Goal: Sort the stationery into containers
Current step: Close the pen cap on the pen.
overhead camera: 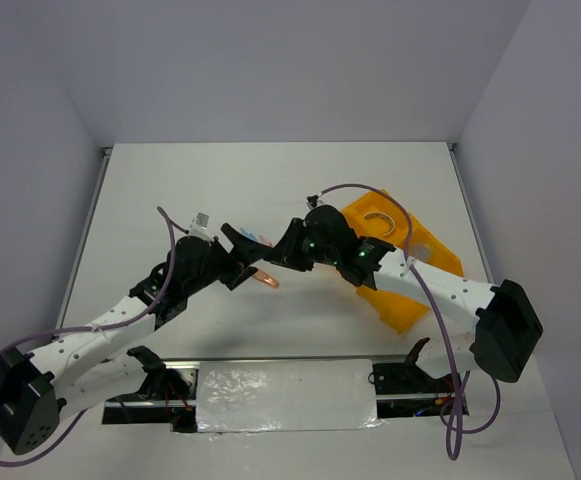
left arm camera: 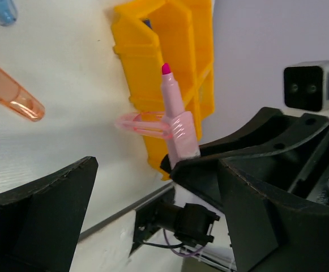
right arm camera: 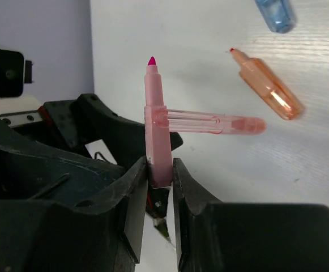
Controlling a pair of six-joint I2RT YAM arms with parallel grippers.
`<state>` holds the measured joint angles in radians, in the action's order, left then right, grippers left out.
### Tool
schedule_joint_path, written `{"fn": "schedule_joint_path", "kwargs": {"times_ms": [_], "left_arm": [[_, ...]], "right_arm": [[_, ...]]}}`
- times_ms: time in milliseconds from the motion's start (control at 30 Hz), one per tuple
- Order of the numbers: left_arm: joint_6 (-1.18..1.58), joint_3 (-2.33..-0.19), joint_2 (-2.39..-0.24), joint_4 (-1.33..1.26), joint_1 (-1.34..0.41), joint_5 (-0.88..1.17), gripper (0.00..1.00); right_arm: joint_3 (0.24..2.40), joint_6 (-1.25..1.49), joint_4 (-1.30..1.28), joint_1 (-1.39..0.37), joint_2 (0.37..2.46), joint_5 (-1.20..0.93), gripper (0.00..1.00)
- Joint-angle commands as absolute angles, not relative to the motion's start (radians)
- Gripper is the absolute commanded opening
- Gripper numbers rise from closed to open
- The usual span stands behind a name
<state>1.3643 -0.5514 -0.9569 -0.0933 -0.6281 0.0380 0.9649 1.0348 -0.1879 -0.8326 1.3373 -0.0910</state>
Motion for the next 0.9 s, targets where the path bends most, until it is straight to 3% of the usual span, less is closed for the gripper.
{"fn": "schedule_joint_path", "kwargs": {"times_ms": [0,167,300,367,600,867], "left_arm": [[1.442,-0.565,-0.960,-0.268,-0.634,0.120,0.99],[1.541,-0.491,-0.931,-0.373,-0.634,0.112,0.99],[1.565,-0.442,-0.878,-0.419,-0.634,0.077,0.93],[1.571,-0.439,-0.850,-0.394,-0.632,0.063,0.99],[1.539,-0.423,-0.805,-0.371,-0.629,0.005,0.99],[1.373,-0.483,-0.749,-0.238,-0.617,-0.147,0.84]], "right_arm": [[0.931,1.014,0.009,-0.847,1.298,-0.189,0.00],[0.956,0.971,0.049,-0.847,1.296,-0.230,0.00],[0.944,0.931,0.123,-0.848,1.299,-0.320,0.00],[0.927,0.925,0.194,-0.848,1.293,-0.388,0.00],[0.953,0.888,0.158,-0.880,1.276,-0.413,0.00],[0.879,0.907,0.158,-0.894,1.212,-0.393,0.00]]}}
